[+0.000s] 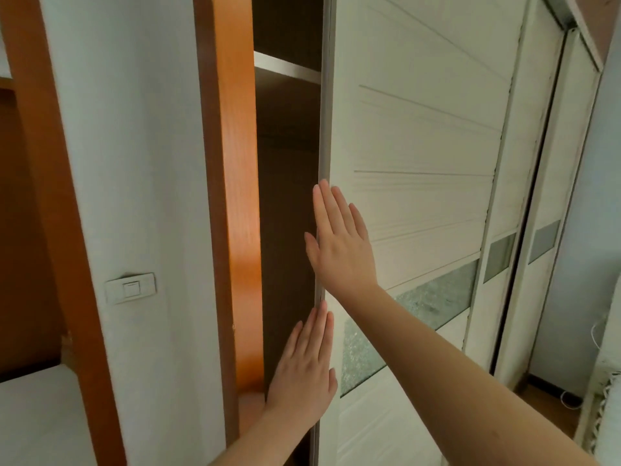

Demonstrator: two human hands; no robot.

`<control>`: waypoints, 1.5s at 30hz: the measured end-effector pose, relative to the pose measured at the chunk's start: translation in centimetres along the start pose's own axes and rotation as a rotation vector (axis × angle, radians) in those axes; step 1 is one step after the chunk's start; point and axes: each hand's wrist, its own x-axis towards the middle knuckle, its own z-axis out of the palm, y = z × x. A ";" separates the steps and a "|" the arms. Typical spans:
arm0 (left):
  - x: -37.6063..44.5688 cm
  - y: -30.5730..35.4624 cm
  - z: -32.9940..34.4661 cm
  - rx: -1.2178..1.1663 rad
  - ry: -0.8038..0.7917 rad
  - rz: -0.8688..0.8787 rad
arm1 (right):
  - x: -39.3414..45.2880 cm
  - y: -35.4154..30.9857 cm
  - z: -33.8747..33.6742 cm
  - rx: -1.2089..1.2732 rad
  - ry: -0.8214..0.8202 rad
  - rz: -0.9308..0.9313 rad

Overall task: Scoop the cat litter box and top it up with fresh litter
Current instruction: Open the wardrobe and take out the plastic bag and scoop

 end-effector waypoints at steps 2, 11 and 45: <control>0.0 -0.1 0.3 -0.024 0.034 0.004 | -0.1 0.2 0.3 -0.042 -0.020 -0.003; 0.9 0.5 2.5 -0.129 0.056 -0.019 | -0.9 1.2 1.6 -0.156 0.008 -0.055; 7.5 4.1 7.6 -0.247 0.124 0.055 | 0.0 8.7 5.7 -0.195 0.052 -0.002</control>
